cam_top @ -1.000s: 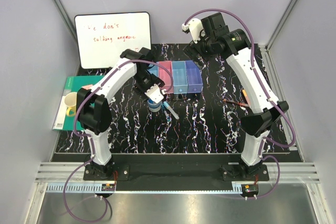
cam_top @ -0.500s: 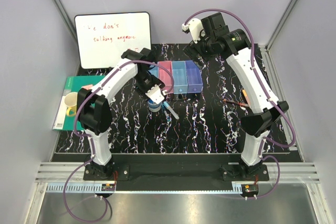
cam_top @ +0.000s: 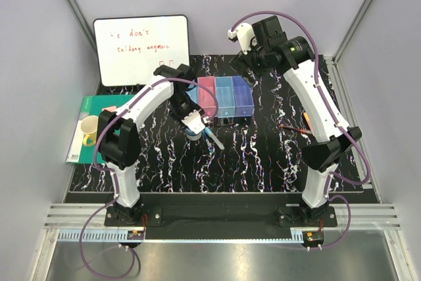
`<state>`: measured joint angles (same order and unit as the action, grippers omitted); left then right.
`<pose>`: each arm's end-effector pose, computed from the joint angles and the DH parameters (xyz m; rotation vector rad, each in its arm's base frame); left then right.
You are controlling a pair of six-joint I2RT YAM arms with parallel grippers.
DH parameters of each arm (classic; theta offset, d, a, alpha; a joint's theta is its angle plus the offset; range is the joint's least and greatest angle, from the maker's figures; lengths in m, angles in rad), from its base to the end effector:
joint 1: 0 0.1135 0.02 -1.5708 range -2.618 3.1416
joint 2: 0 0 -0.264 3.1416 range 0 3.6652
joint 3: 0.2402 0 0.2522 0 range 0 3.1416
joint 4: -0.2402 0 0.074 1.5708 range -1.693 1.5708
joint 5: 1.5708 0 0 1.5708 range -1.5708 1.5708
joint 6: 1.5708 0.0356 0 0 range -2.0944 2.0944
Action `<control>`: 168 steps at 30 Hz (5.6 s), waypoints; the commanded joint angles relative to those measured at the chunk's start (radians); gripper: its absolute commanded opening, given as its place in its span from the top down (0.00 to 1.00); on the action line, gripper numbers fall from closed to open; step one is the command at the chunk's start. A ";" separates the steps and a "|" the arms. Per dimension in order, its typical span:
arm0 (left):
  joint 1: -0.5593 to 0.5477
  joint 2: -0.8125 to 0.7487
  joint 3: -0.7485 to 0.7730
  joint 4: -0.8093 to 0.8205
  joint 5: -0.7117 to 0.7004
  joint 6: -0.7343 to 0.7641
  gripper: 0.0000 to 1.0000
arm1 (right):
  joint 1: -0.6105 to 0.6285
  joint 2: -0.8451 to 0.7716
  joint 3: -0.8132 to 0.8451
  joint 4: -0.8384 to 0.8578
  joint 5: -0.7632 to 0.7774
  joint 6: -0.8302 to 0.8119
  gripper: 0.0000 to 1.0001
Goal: Sort the stationery into containers
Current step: Pick up the stationery from the center of the board, then place the stationery in the storage box.
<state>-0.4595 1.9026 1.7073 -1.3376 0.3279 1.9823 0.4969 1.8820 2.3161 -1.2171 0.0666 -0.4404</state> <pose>0.3194 -0.1708 0.2668 2.7014 0.9762 -0.3064 0.3312 0.1769 0.4450 -1.0333 2.1131 -0.0507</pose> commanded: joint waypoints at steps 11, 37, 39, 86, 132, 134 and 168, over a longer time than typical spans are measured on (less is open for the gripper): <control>-0.013 -0.042 -0.026 -0.209 -0.053 0.093 0.72 | -0.003 -0.043 0.016 0.002 0.009 0.003 0.04; 0.061 -0.290 -0.046 0.034 0.097 -0.187 0.86 | -0.011 -0.060 0.022 0.007 -0.043 0.064 0.02; 0.087 -0.338 -0.086 0.128 0.147 -0.267 0.86 | -0.021 -0.070 0.017 0.002 -0.129 0.110 0.01; -0.156 -0.867 -0.752 1.815 0.212 -1.218 1.00 | -0.149 0.189 0.396 -0.251 -1.453 0.207 0.07; -0.212 -0.738 -0.721 1.982 0.234 -1.153 1.00 | -0.146 0.177 0.368 -0.239 -1.370 0.209 0.69; -0.212 -0.735 -0.722 1.977 0.230 -1.149 0.84 | -0.146 0.174 0.368 -0.237 -1.361 0.210 0.82; -0.212 -1.039 -0.787 1.232 -0.083 -1.057 0.01 | -0.147 0.270 0.339 -0.093 -0.450 0.014 1.00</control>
<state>-0.6708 0.8555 0.8722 0.1707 0.4206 0.9337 0.3458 2.0922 2.6465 -1.3502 -0.6624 -0.2832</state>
